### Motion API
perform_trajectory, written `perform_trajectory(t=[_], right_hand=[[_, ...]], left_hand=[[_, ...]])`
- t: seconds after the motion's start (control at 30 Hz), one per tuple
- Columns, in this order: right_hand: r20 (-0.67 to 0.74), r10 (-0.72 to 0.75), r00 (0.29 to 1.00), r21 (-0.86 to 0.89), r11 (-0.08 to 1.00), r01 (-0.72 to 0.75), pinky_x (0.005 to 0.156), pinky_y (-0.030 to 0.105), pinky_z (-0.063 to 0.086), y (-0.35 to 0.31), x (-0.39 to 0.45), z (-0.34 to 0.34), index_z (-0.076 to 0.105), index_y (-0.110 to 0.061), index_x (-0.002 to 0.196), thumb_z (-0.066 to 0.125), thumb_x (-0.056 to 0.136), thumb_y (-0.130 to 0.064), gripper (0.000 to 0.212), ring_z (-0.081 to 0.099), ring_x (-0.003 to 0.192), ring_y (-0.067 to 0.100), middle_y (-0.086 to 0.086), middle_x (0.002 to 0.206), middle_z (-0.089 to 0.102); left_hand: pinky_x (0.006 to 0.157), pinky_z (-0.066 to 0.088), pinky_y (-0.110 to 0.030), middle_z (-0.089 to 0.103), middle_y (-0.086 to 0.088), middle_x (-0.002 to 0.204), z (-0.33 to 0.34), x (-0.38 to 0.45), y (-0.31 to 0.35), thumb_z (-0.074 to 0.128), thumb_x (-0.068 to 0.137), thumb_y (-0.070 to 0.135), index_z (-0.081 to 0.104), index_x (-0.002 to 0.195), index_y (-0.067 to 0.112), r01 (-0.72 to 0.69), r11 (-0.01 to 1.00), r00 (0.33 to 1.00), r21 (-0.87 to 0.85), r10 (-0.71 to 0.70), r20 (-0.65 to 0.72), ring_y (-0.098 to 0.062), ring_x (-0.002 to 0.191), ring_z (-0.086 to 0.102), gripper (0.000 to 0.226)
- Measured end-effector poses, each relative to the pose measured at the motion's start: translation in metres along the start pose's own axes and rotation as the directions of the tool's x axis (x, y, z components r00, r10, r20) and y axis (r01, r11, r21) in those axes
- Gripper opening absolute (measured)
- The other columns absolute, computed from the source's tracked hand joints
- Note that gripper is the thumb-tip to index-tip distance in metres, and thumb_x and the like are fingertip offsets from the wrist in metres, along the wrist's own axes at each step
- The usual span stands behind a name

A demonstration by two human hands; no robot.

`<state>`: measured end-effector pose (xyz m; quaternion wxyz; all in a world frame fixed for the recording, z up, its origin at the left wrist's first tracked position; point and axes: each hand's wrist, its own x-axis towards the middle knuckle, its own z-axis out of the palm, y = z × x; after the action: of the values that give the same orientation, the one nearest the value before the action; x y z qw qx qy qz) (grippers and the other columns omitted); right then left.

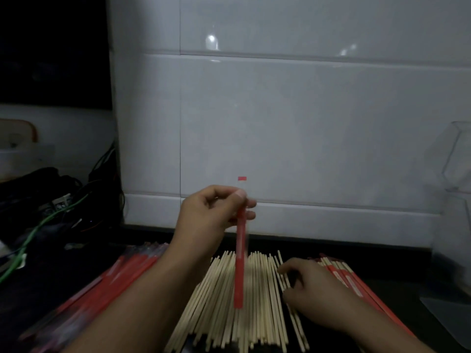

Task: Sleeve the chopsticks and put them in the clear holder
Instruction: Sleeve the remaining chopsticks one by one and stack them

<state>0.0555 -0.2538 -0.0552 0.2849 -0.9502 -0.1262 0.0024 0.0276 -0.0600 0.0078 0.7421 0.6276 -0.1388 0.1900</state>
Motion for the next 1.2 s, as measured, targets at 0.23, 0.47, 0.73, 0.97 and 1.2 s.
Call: perform_trajectory(t=[0.23,0.47,0.73,0.97,1.2], right_hand=[[-0.340,-0.021,0.940,0.644,0.723,0.249,0.051,0.023,0.048,-0.016,-0.014,-0.035,0.072,-0.010,0.096,0.051,0.091,0.010,0.030,0.067,0.063,0.019,0.013,0.078,0.073],[-0.610,0.098,0.786,0.737,0.434,0.518,0.052,0.020,0.047,-0.014,-0.017,-0.054,0.070,-0.010,0.094,0.056,0.094,-0.016,0.015,0.061,0.060,0.015,0.007,0.070,0.069],[-0.631,0.209,0.747,0.773,0.256,0.580,0.050,0.019,0.046,-0.011,-0.015,-0.067,0.062,-0.008,0.087,0.046,0.102,-0.020,0.025,0.055,0.052,0.008,0.000,0.057,0.061],[-0.640,0.220,0.736,0.755,0.353,0.552,0.051,0.020,0.046,-0.006,-0.013,-0.065,0.064,-0.010,0.087,0.047,0.103,-0.022,0.026,0.053,0.051,0.008,0.000,0.058,0.062],[-0.622,0.220,0.751,0.758,0.411,0.507,0.057,0.024,0.048,-0.002,-0.012,-0.063,0.066,-0.010,0.089,0.050,0.101,-0.024,0.025,0.055,0.053,0.008,0.001,0.060,0.062]], left_hand=[[0.068,0.059,-0.022,0.077,-0.009,0.093,-0.011,0.006,-0.006,0.062,0.094,0.014,0.067,0.111,0.003,0.176,0.981,0.984,-0.079,-0.173,0.032,-0.021,0.085,0.076,0.020],[0.074,0.059,-0.022,0.076,0.006,0.083,-0.012,0.007,-0.008,0.066,0.092,0.020,0.075,0.091,0.022,-0.054,0.926,0.999,0.373,0.050,0.020,-0.009,0.082,0.072,0.009],[0.062,0.052,-0.016,0.074,-0.004,0.073,-0.001,0.001,-0.016,0.070,0.090,0.019,0.075,0.082,0.011,-0.038,0.888,0.957,0.457,-0.099,0.271,-0.007,0.065,0.067,0.012],[0.080,0.060,-0.034,0.076,-0.006,0.080,0.002,-0.001,-0.027,0.072,0.089,0.017,0.077,0.083,0.013,0.089,0.892,0.898,0.443,-0.264,0.352,-0.020,0.077,0.073,0.009],[0.081,0.060,-0.035,0.076,-0.005,0.082,0.002,-0.002,-0.025,0.070,0.090,0.018,0.078,0.086,0.013,0.091,0.889,0.901,0.448,-0.265,0.343,-0.020,0.080,0.073,0.010]])
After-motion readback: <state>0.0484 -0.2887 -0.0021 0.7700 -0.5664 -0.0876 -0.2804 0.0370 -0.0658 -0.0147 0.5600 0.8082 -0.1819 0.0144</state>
